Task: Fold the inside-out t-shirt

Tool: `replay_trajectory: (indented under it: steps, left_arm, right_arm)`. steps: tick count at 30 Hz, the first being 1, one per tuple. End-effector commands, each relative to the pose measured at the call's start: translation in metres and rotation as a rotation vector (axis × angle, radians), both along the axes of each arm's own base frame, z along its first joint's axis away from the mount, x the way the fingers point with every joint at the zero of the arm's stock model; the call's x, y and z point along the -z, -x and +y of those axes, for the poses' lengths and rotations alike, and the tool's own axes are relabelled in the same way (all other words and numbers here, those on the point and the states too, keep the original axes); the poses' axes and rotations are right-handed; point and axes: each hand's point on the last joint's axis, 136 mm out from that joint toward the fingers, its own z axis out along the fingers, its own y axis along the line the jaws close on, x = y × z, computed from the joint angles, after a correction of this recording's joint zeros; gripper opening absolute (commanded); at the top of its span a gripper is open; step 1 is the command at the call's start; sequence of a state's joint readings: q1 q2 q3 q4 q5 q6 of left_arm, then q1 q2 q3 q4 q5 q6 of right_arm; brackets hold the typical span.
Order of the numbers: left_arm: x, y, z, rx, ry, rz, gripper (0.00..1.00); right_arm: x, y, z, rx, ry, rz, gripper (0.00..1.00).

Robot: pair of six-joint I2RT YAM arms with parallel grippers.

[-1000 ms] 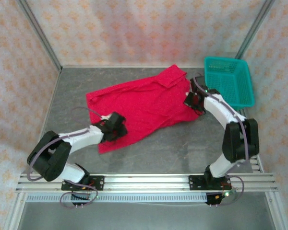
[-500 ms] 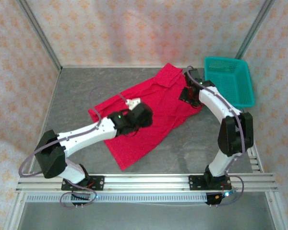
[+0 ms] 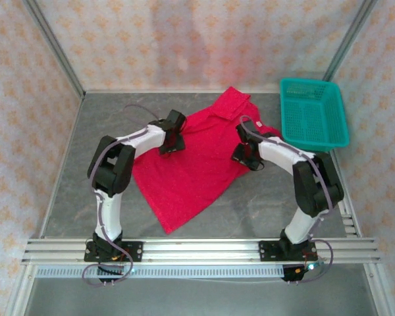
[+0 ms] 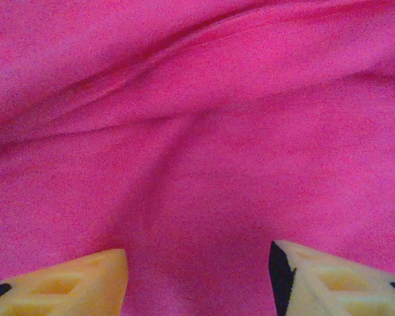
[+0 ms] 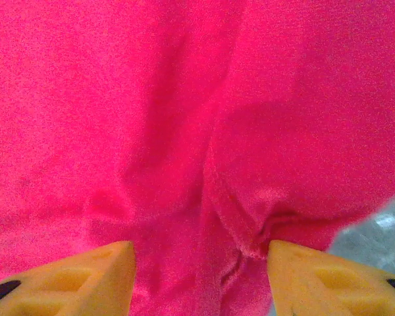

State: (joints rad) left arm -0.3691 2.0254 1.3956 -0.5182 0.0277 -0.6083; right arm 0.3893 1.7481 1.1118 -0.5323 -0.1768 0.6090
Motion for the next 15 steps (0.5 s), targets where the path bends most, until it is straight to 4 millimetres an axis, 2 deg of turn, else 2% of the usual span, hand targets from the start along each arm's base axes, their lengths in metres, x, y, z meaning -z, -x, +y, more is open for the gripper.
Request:
replay_trajectory:
  steps: [1,5,7,9,12,14,15]
  left_arm:
    - [0.005,0.031,0.022,-0.015,0.003,0.046,0.60]
    - [0.008,0.078,0.033,-0.074,0.050,0.046,0.60]
    - [0.013,0.107,0.032,-0.118,0.104,0.042,0.59]
    - [0.018,0.137,0.023,-0.146,0.153,0.035,0.58]
    - [0.007,0.165,-0.022,-0.111,0.209,-0.032,0.58]
    - [-0.004,0.178,-0.061,-0.056,0.253,-0.063,0.58]
    - [-0.007,0.182,-0.074,-0.046,0.267,-0.068,0.58]
  right_arm:
    - [0.014,-0.028,-0.001,0.027,0.039,-0.020,0.55]
    - [0.036,-0.057,-0.009,0.009,0.093,0.025,0.55]
    - [0.037,-0.077,-0.011,-0.005,0.110,0.033,0.55]
    - [0.032,-0.099,-0.011,-0.018,0.129,0.030,0.55]
    - [0.012,-0.131,-0.002,-0.052,0.137,0.003,0.55]
    - [-0.007,-0.143,0.006,-0.081,0.126,-0.017,0.55]
    - [-0.018,-0.147,0.008,-0.091,0.128,-0.030,0.55]
